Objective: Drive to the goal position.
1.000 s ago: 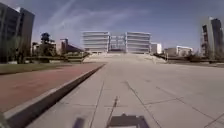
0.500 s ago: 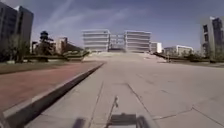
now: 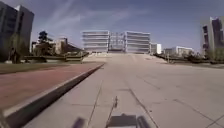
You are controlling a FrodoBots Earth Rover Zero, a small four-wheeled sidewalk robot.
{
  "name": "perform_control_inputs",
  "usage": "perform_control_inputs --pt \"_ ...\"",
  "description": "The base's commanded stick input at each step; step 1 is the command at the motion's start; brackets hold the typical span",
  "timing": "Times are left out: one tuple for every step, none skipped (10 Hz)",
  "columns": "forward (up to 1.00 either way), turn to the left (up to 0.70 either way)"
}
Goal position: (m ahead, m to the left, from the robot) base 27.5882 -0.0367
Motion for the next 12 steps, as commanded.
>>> perform_control_inputs --pt "0.70 0.00" --pt "0.70 0.00" --pt "0.70 0.00" --pt "0.70 0.00" --pt "0.70 0.00" --pt "0.70 0.00" --pt "0.70 0.00" --pt "0.70 0.00" --pt "0.70 0.00" --pt "0.70 0.00" --pt "0.70 0.00" --pt "0.70 0.00"
